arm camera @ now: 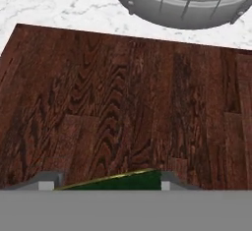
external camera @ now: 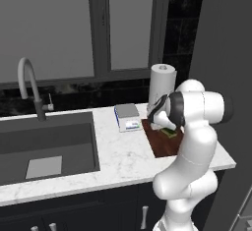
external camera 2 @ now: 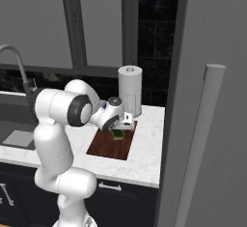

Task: Pick up the sponge from the counter and clean the cutting board by briefly scrubbing or pressing down on the cutting board. Once finished, release the sponge.

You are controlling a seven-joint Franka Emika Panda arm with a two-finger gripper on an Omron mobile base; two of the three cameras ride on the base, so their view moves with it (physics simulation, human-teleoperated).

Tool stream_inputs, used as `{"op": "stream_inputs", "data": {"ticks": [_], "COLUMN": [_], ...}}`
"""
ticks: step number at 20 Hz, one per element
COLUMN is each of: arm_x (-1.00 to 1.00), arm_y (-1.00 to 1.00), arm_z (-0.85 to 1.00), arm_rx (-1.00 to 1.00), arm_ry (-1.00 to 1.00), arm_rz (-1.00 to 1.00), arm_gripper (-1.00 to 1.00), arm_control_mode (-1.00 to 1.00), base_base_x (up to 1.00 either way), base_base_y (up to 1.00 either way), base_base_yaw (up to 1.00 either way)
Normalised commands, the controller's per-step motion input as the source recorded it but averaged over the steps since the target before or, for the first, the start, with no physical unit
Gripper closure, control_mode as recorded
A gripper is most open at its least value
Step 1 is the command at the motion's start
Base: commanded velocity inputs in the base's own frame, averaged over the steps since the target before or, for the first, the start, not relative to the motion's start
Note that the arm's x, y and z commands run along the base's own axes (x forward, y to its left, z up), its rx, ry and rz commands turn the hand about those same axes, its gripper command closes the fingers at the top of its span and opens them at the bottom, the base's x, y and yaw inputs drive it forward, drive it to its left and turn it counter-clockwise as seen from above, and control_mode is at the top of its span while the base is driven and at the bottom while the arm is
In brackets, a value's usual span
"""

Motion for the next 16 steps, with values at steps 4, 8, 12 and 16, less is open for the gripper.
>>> {"op": "stream_inputs", "data": {"ticks": [4, 8, 12, 16], "arm_x": [-0.93, -0.82, -0.83, -0.86], "arm_y": [0.0, 0.0, 0.0, 0.0], "arm_z": [-0.34, -0.5, -0.58, -0.59], "arm_rx": [0.0, 0.0, 0.0, 0.0], "arm_ry": [0.01, 0.06, 0.05, 0.04], "arm_rz": [0.0, 0.0, 0.0, 0.0], "arm_gripper": [1.0, 1.0, 1.0, 1.0], "arm_control_mode": [-1.0, -1.0, -1.0, -1.0], "base_base_x": [0.0, 0.0, 0.0, 0.0], "base_base_y": [0.0, 0.0, 0.0, 0.0], "base_base_yaw": [0.0, 0.0, 0.0, 0.0]}}
